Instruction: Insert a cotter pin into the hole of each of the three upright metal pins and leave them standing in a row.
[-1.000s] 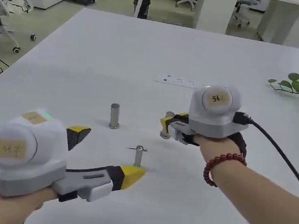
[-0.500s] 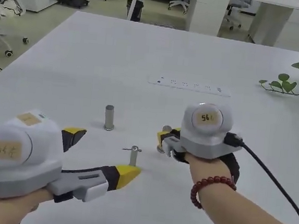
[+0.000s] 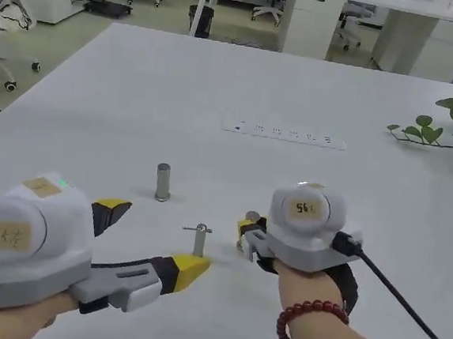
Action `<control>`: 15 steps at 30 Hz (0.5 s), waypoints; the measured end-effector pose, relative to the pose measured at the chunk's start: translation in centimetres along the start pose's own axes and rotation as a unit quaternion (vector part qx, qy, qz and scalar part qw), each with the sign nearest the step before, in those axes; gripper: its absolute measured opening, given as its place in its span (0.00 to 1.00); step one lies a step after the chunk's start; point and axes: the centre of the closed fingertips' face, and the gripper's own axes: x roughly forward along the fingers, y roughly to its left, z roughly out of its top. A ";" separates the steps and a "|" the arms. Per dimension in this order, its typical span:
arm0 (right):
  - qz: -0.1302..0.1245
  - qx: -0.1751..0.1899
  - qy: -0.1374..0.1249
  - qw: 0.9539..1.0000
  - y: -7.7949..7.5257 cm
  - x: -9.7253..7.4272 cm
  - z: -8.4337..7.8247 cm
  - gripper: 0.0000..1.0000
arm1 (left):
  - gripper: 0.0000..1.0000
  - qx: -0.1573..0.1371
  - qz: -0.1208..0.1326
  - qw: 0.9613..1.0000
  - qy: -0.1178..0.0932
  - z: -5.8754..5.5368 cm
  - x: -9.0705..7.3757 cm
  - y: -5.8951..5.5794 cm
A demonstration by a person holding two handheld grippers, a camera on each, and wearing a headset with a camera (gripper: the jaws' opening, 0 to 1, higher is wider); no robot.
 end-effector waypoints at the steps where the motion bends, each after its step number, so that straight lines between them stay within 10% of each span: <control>1: -0.001 -0.002 0.001 1.000 0.0 -0.1 -0.1 0.13 | 0.79 0.000 0.000 1.000 0.000 0.0 0.0 0.0; 15: -0.022 0.012 0.003 1.000 -0.9 -0.9 -1.3 0.13 | 0.77 0.007 -0.005 1.000 -0.001 0.1 -0.2 -0.5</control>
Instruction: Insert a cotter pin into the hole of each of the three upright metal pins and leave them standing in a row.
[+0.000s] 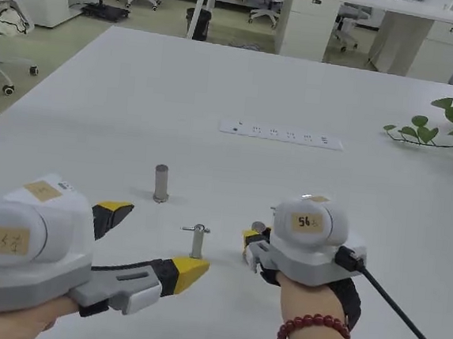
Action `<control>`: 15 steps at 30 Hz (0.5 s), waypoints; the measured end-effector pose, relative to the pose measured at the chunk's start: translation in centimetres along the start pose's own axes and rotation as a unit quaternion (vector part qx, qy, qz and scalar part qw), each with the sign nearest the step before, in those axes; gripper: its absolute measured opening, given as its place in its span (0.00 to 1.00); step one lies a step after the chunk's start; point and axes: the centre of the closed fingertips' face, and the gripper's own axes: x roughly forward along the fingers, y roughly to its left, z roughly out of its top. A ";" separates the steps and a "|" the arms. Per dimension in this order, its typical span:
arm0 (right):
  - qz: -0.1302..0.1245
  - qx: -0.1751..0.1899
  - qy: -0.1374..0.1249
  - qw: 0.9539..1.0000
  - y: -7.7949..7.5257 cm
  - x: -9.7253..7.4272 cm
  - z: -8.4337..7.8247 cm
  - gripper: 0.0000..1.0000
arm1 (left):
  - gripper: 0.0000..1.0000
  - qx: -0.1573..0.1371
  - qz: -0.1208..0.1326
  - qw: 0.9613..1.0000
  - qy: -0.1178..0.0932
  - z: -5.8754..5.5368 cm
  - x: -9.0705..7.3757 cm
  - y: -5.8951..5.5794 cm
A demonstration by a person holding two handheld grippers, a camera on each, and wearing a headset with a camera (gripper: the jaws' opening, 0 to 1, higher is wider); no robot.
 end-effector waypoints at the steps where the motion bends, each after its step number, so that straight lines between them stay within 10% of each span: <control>1: -0.001 -0.001 0.001 1.000 -0.1 0.0 -0.1 0.13 | 0.77 0.001 -0.001 1.000 0.000 0.0 0.0 0.0; 15: -0.014 0.015 -0.001 1.000 -0.9 -0.4 -0.8 0.13 | 0.74 0.005 -0.009 1.000 0.002 -0.1 0.1 -0.4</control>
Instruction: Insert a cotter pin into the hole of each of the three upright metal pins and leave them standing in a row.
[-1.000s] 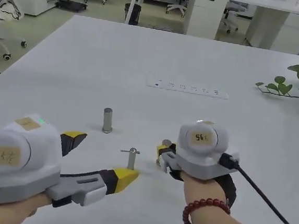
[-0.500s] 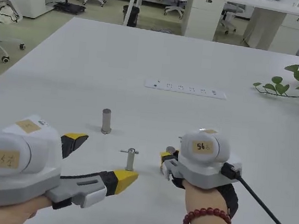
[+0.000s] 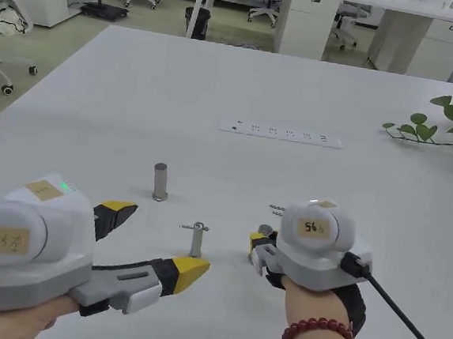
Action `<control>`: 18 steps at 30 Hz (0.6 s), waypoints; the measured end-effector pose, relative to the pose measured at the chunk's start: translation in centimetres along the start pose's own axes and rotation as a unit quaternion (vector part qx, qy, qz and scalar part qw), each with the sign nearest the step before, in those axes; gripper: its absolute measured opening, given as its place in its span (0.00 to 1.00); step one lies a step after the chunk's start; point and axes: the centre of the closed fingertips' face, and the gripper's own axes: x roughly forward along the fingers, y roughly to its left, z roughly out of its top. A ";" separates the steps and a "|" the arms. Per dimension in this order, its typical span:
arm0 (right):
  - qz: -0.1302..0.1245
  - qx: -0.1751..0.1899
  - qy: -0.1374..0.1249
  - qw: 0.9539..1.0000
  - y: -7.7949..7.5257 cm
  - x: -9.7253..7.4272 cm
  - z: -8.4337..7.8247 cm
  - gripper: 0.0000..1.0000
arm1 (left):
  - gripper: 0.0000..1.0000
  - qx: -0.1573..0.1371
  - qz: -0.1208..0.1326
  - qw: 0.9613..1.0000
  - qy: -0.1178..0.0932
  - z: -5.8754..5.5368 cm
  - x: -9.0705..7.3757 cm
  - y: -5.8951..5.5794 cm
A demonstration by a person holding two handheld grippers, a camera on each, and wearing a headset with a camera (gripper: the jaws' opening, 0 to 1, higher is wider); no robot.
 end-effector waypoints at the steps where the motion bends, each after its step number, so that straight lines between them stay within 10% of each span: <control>1: 0.000 0.000 -0.001 1.000 0.0 0.0 0.0 0.13 | 0.74 0.000 0.000 1.000 0.000 0.0 0.0 0.0; 18: 0.027 0.002 -0.011 1.000 0.2 0.0 0.3 0.20 | 0.76 0.000 -0.001 1.000 0.007 -0.3 0.2 -0.1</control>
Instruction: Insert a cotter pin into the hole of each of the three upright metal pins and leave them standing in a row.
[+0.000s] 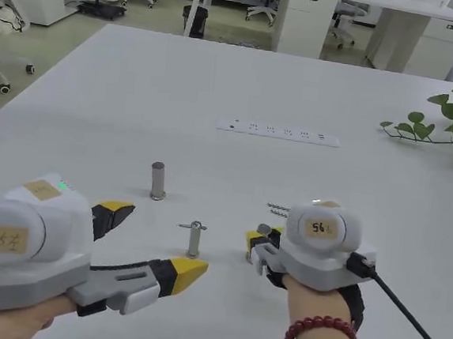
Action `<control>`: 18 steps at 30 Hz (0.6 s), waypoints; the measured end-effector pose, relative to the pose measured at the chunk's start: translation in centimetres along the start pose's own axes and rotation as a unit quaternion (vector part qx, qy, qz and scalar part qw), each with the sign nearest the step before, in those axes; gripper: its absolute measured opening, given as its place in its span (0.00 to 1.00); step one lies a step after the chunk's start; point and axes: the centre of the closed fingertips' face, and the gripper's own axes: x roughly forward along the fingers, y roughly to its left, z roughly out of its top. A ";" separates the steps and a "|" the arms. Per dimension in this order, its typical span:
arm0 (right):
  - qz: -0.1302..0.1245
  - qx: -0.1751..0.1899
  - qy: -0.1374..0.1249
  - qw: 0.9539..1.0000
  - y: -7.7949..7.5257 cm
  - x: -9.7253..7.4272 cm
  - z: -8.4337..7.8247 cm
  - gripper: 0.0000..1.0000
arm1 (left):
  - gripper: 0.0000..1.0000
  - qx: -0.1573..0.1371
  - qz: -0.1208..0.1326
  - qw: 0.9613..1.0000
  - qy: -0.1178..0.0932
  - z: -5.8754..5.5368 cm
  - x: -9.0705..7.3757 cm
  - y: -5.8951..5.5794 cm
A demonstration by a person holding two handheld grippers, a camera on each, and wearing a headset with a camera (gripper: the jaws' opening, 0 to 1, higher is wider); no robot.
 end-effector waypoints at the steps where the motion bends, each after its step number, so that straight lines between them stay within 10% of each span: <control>1: 0.003 0.001 0.001 1.000 0.1 0.0 0.0 0.21 | 0.76 0.000 0.000 1.000 0.000 0.0 0.0 0.0; 18: 0.047 -0.005 -0.012 0.999 0.9 -2.1 1.6 0.41 | 0.83 0.007 0.000 1.000 0.002 0.1 -0.1 -0.2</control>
